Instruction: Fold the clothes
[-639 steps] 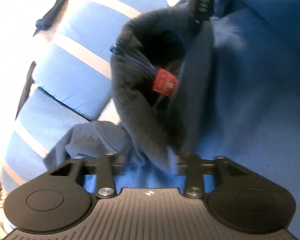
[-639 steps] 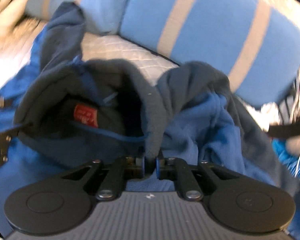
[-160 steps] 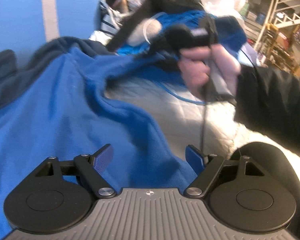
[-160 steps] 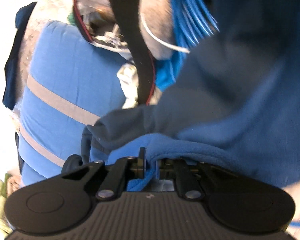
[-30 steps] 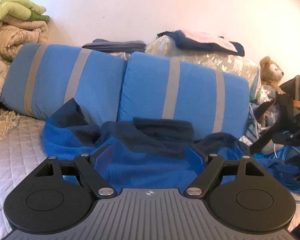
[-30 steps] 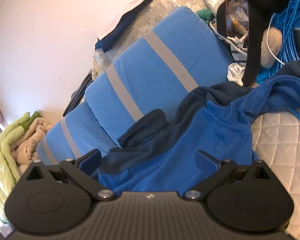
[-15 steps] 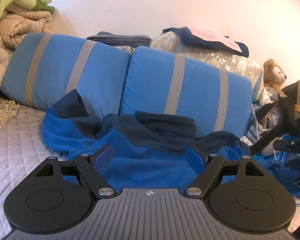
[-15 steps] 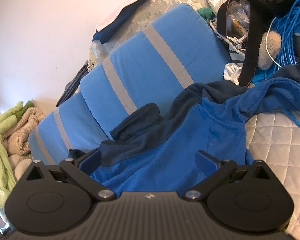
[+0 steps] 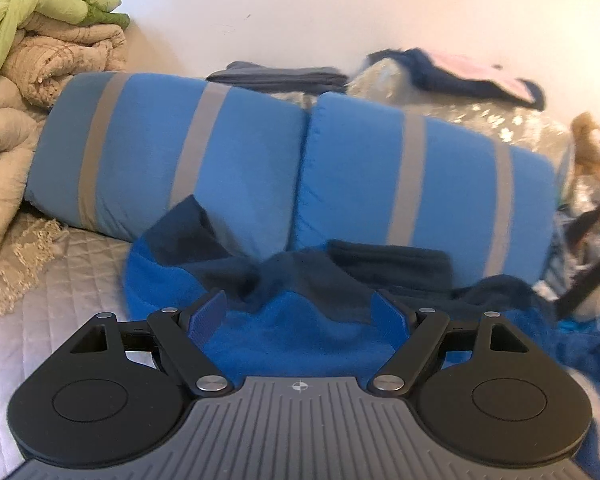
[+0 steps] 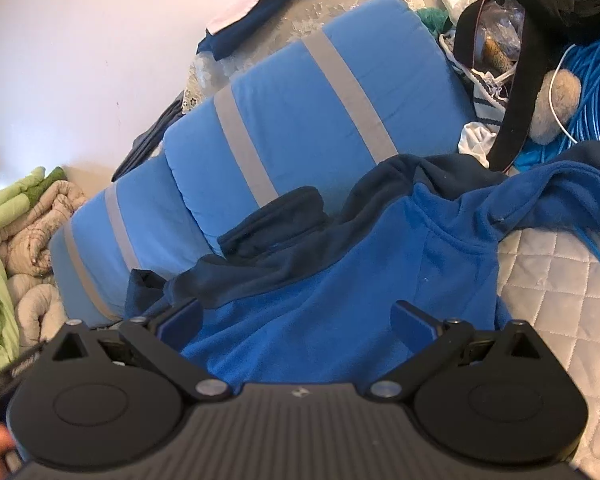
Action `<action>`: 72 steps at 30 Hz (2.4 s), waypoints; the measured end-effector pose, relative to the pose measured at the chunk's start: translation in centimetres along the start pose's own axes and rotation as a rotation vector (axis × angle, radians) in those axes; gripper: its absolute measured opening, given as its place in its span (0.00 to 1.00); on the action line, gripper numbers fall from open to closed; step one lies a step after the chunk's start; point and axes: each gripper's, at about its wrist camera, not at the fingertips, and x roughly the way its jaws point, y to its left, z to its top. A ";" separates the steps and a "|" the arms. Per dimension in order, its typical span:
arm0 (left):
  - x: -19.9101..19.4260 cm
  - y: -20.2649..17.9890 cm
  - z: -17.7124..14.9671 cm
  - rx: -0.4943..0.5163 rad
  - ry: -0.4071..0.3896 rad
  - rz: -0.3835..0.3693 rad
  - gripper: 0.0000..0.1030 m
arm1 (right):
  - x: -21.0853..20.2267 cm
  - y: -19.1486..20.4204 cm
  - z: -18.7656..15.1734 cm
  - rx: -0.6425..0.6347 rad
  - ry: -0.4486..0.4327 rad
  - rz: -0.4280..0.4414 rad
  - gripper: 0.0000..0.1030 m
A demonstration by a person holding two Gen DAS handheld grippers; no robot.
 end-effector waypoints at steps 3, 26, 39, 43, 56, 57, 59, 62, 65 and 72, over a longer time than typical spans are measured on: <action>2.4 1.1 0.3 -0.007 0.017 0.011 0.75 | 0.7 0.4 0.0 -0.040 0.036 -0.007 1.00; 12.6 20.2 -0.2 -0.413 0.162 0.210 0.75 | 11.9 7.0 -2.0 -0.174 0.233 -0.006 1.00; 16.7 26.0 -5.9 -1.051 0.243 -0.148 0.73 | 12.1 7.6 -2.1 -0.176 0.256 0.006 1.00; 17.2 26.1 -7.3 -1.239 0.222 -0.248 0.20 | 12.0 7.9 -2.1 -0.175 0.259 0.028 1.00; 7.7 5.1 0.5 -0.083 0.146 -0.325 0.01 | 11.7 6.7 -1.3 -0.090 0.208 0.000 1.00; 7.2 3.2 -0.1 -0.006 0.172 -0.354 0.00 | 11.5 6.4 -1.0 -0.073 0.190 -0.005 1.00; 6.3 -0.2 -1.9 0.111 0.236 -0.429 0.00 | 11.1 5.5 -0.4 -0.033 0.158 -0.021 1.00; 5.4 -4.0 -4.9 0.272 0.319 -0.457 0.00 | 10.5 3.7 0.4 0.050 0.118 -0.039 1.00; 4.8 -5.3 -6.4 0.345 0.340 -0.425 0.00 | 9.9 1.9 0.9 0.127 0.100 -0.076 1.00; 5.3 0.2 -3.0 0.014 0.242 -0.318 0.59 | 9.5 1.3 0.5 0.145 0.129 -0.079 1.00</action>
